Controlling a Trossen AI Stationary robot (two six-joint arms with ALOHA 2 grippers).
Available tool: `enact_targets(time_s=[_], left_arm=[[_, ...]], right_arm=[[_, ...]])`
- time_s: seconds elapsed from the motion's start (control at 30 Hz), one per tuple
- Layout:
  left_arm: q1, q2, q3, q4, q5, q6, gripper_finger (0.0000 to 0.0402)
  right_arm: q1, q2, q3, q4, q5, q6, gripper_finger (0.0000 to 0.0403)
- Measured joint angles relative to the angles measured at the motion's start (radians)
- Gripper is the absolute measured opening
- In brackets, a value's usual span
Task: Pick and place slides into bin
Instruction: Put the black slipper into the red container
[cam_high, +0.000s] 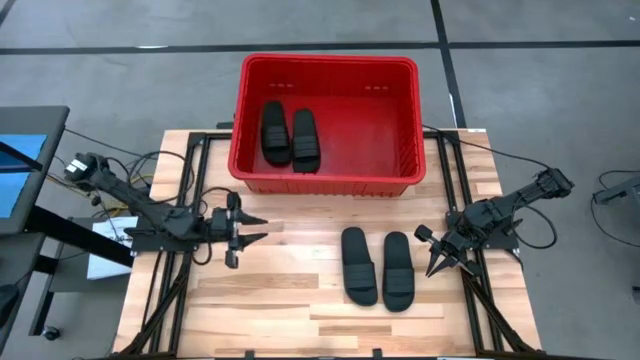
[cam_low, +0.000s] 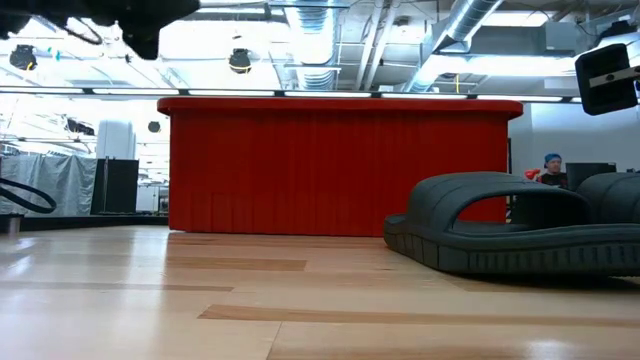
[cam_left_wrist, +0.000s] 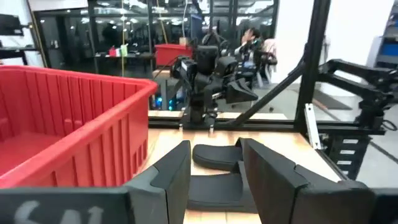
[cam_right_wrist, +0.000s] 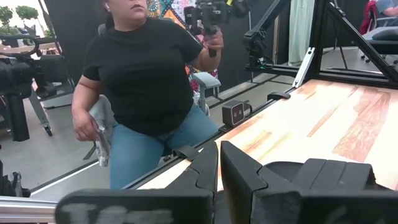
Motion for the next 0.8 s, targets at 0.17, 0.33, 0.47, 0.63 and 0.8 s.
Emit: enact_targets(time_s=[0.17,0.33,0.47,0.63,0.8], left_arm=[[-0.045,-0.064,-0.082,0.022,-0.046,-0.006,0.0139],[-0.074,-0.123,-0.199,0.122,-0.103,-0.03,0.0139],[-0.087,-0.174,-0.279,0.177,-0.098,-0.03,0.0139],[-0.094,-0.247,-0.297,0.159,-0.097,0.021,0.0139],[-0.096,-0.314,-0.297,0.096,-0.094,0.101,0.0139]], right_arm=[[0.0,0.0,0.0,0.0,0.0,0.0,0.0011],[0.0,0.0,0.0,0.0,0.0,0.0,0.0011],[0.0,0.0,0.0,0.0,0.0,0.0,0.0011],[0.0,0.0,0.0,0.0,0.0,0.0,0.0011],[0.0,0.0,0.0,0.0,0.0,0.0,0.0011]])
